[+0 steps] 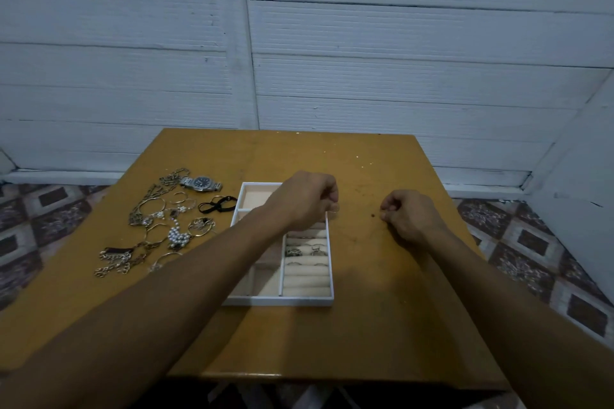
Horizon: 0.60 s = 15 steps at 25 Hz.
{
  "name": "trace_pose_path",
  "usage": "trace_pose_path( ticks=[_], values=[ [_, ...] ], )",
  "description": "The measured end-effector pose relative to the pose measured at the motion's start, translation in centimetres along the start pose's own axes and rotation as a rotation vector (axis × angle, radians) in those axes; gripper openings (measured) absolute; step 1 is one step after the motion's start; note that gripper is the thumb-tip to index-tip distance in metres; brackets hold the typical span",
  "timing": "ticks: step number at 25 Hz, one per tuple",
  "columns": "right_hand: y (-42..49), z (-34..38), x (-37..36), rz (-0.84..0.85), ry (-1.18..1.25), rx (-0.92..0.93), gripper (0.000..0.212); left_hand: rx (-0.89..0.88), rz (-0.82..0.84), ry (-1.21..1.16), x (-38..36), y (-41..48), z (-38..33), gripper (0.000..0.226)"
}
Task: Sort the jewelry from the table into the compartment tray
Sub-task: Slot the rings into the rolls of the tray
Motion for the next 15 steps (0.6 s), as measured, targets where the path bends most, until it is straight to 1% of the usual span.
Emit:
trace_pose_path(
  ticks=[3, 10, 13, 15],
  values=[
    [-0.7, 0.1, -0.2, 0.0, 0.005, -0.033, 0.008, -0.032, -0.048, 0.01, 0.1, -3.6, 0.9, 0.006],
    [-3.6, 0.1, -1.5, -0.048, 0.014, 0.059, 0.004, -0.015, -0.032, -0.033, -1.5, -9.6, 1.4, 0.003],
    [-5.2, 0.8, -2.2, -0.065, 0.023, 0.124, 0.011, -0.015, -0.062, -0.068, -1.8, -10.8, 1.2, 0.003],
    [-6.2, 1.9, -2.6, -0.041, 0.06, 0.159, 0.011, 0.001, -0.075, -0.106, -1.7, -11.4, 1.2, 0.002]
  ],
)
Point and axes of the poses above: each hand's wrist, its own y-axis towards the middle knuckle, its own x-axis out of the back of the hand, z = x × y, the point moved 1 cm from there along y, towards the middle knuckle, and after that the axes turned 14 degrees about z, right-handed, at the moved point
